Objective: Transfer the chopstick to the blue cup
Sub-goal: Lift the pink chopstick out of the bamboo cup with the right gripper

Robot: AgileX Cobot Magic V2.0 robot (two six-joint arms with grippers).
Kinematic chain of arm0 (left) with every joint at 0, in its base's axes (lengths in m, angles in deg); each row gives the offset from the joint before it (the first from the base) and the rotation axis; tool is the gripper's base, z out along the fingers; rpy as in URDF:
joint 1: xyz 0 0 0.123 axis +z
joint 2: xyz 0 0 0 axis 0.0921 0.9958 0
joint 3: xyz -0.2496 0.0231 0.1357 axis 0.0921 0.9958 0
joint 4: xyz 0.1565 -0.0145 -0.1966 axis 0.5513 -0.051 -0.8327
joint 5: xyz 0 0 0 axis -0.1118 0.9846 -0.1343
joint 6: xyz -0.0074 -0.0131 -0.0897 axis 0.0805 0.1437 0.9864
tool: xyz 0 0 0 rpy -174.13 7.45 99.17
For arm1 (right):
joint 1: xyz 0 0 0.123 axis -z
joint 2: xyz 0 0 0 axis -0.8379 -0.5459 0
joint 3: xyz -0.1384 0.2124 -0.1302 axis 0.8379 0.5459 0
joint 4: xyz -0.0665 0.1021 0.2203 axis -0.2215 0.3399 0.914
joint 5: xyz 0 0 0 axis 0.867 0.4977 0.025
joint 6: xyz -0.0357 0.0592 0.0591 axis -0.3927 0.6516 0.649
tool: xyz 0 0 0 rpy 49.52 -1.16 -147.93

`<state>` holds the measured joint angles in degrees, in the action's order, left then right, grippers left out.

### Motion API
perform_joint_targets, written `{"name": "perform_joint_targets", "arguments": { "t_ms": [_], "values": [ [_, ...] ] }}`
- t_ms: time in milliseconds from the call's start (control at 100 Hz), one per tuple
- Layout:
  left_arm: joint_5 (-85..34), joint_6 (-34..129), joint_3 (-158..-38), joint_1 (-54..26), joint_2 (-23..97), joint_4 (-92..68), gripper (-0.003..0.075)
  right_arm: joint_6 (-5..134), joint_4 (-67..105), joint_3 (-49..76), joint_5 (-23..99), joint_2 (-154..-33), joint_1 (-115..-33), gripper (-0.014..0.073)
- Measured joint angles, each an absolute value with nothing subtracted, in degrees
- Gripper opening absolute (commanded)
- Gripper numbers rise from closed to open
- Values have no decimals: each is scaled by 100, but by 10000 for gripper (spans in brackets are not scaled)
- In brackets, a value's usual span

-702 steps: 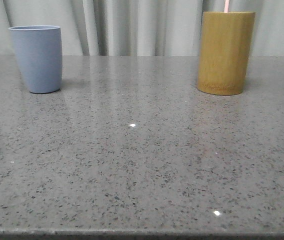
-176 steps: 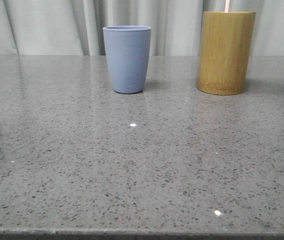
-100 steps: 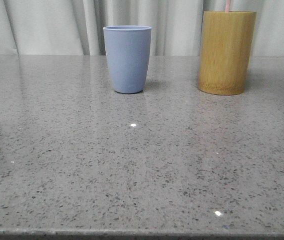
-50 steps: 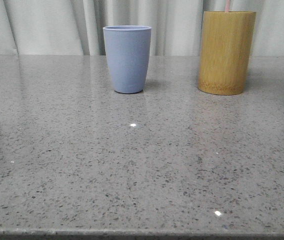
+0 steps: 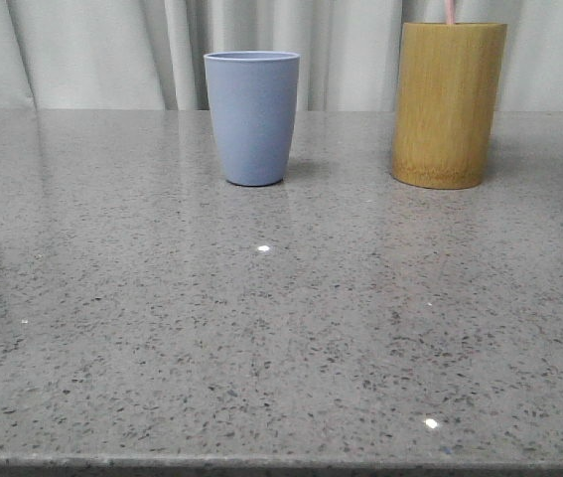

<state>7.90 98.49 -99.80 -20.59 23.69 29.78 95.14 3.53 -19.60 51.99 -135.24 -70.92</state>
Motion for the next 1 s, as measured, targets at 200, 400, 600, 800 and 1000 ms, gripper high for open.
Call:
{"name": "perform_joint_targets", "arguments": {
  "t_ms": [200,400,600,800,1000],
  "values": [
    [790,9849,-9980,-2059,2369,2978,303,9514,353,-1960,5063,-13258,-7092,-69],
    [790,9849,-9980,-2059,2369,2978,303,9514,353,-1960,5051,-12715,-7092,-69],
    [790,9849,-9980,-2059,2369,2978,303,9514,353,-1960,4893,-12153,-7092,-69],
    [790,9849,-9980,-2059,2369,2978,303,9514,353,-1960,4552,-11609,-7143,-69],
    [790,9849,-9980,-2059,2369,2978,303,9514,353,-1969,4274,-11442,-7603,-69]
  ]
}}
